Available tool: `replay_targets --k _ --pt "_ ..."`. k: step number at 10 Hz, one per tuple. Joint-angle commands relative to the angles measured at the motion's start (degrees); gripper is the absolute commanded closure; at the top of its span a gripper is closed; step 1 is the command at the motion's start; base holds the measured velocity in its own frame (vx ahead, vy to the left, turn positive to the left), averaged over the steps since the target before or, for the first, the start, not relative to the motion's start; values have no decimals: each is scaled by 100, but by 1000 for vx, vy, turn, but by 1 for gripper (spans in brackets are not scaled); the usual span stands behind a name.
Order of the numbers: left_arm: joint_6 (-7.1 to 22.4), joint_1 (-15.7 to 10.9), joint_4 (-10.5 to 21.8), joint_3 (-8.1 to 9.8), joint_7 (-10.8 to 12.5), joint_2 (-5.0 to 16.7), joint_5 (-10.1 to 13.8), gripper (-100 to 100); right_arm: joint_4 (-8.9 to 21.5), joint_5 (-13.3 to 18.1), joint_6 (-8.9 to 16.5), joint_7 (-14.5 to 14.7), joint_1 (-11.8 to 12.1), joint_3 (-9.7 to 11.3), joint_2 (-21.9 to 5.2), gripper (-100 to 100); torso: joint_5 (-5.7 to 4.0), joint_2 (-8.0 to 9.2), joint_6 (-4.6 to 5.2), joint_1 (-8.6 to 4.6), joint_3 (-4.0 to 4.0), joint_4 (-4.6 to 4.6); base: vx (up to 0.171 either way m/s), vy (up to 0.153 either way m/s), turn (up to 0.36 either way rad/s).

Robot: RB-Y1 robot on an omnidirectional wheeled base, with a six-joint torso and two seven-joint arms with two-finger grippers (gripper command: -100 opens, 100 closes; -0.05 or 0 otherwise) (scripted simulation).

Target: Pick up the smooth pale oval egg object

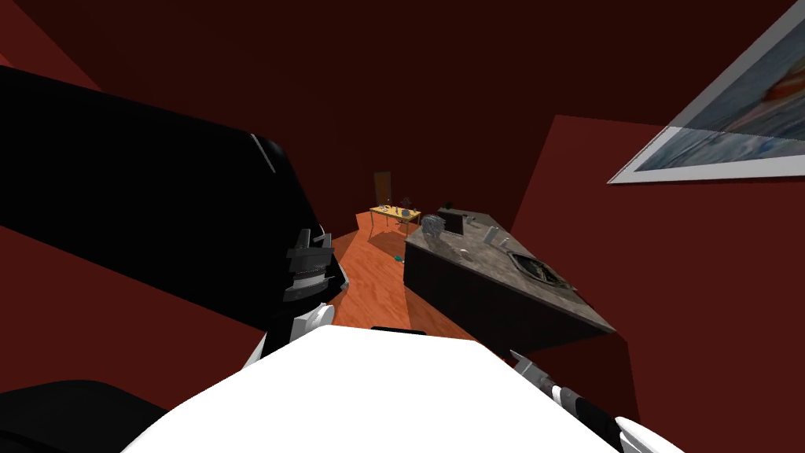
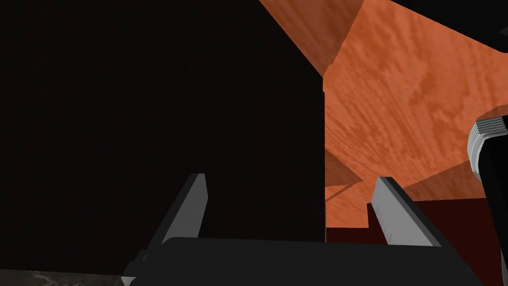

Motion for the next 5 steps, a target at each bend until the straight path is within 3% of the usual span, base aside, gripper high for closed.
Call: replay_targets --k 1,3,4,5 --pt "0 0 0 0 0 0 0 0 47 79 98 21 46 21 -174 -100 0 0 0 0 0 0 55 83 52" --pt "0 0 0 0 0 0 0 0 586 357 127 303 40 -39 -554 -100 4 -13 -1 17 -8 -3 130 139 120" --pt "0 1 0 0 0 -1 0 0 586 357 127 303 40 -39 -664 -100 9 -43 -1 33 -24 -9 139 140 50" --pt "-1 1 -1 0 0 0 0 0 831 480 139 440 34 -77 -824 -100 9 -36 2 33 -22 -10 114 123 89"
